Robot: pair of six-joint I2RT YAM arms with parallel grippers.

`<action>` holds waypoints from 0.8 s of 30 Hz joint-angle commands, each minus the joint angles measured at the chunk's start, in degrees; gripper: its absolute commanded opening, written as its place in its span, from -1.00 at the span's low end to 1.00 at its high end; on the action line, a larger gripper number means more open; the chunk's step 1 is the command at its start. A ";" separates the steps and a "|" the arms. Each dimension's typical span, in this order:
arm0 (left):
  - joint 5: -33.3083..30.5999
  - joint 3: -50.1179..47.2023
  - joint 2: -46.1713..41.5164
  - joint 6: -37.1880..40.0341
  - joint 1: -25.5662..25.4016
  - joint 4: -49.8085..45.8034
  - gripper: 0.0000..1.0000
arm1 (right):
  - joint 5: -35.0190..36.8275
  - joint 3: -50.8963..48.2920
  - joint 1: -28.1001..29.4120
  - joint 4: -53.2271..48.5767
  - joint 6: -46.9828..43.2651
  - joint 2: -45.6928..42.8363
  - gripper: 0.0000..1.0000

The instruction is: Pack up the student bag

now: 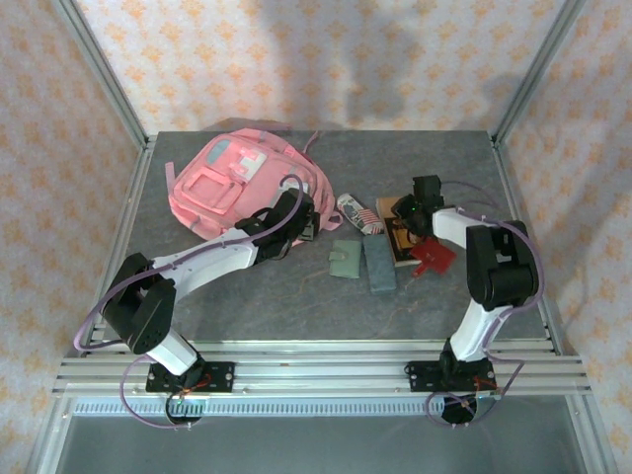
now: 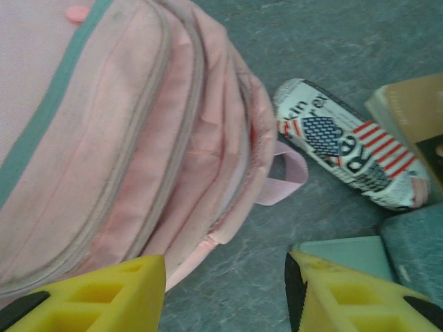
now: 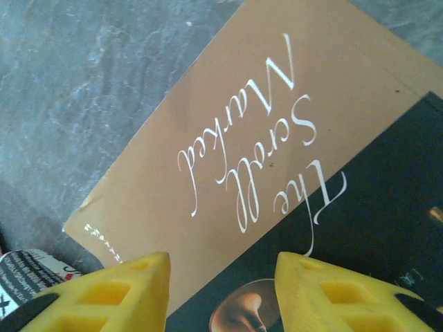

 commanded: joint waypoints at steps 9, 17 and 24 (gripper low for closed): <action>5.73 7.99 5.93 -1.40 -3.13 3.37 0.02 | 6.19 -3.62 1.76 -11.47 -1.40 -9.97 -0.02; 9.48 15.79 12.97 -2.17 -4.77 3.95 0.02 | 7.82 -8.09 1.18 -14.60 -3.42 -13.40 -0.02; 9.64 17.31 15.25 -2.29 -5.79 3.77 0.02 | 14.47 -8.28 -0.34 -21.14 -5.29 -15.70 -0.02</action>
